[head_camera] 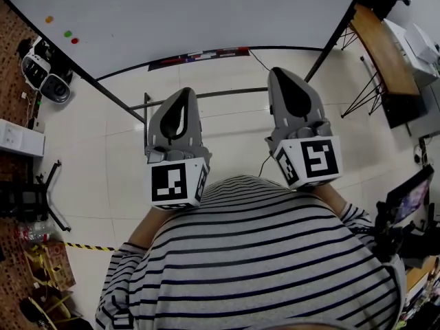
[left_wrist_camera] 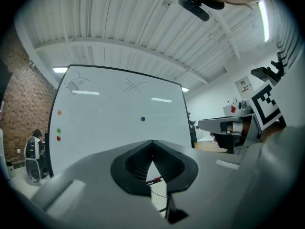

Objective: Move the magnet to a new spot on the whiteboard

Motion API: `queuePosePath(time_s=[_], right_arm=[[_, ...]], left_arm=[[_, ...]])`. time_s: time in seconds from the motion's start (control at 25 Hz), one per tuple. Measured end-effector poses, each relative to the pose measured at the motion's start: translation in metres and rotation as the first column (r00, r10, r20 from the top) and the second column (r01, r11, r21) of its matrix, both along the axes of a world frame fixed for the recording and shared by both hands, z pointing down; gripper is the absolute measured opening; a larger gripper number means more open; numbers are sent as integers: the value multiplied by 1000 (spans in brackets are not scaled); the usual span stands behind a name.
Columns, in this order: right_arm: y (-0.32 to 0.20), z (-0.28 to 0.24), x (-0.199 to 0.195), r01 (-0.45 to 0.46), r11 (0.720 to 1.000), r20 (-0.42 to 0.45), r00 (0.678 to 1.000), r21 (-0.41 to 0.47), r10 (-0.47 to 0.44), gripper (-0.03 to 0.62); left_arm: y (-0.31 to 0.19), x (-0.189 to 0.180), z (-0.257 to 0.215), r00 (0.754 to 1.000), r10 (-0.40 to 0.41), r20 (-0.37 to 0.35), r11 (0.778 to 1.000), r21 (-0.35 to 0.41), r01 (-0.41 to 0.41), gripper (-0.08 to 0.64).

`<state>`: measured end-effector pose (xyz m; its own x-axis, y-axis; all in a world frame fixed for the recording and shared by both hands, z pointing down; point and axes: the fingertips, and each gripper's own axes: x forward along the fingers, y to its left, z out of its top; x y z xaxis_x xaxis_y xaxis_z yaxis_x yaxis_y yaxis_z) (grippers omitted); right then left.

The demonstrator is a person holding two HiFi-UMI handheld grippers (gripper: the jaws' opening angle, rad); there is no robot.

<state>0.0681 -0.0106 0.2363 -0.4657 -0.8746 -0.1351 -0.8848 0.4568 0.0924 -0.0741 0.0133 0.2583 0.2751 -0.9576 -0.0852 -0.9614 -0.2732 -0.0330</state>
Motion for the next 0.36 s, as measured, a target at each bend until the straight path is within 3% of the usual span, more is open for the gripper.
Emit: queuePosePath(time_s=[0.36], right_arm=[[-3, 3, -26, 20, 1000, -23, 1000, -16, -21, 0]], left_arm=[[-1, -21, 1, 1000, -8, 5, 1000, -13, 8, 15]])
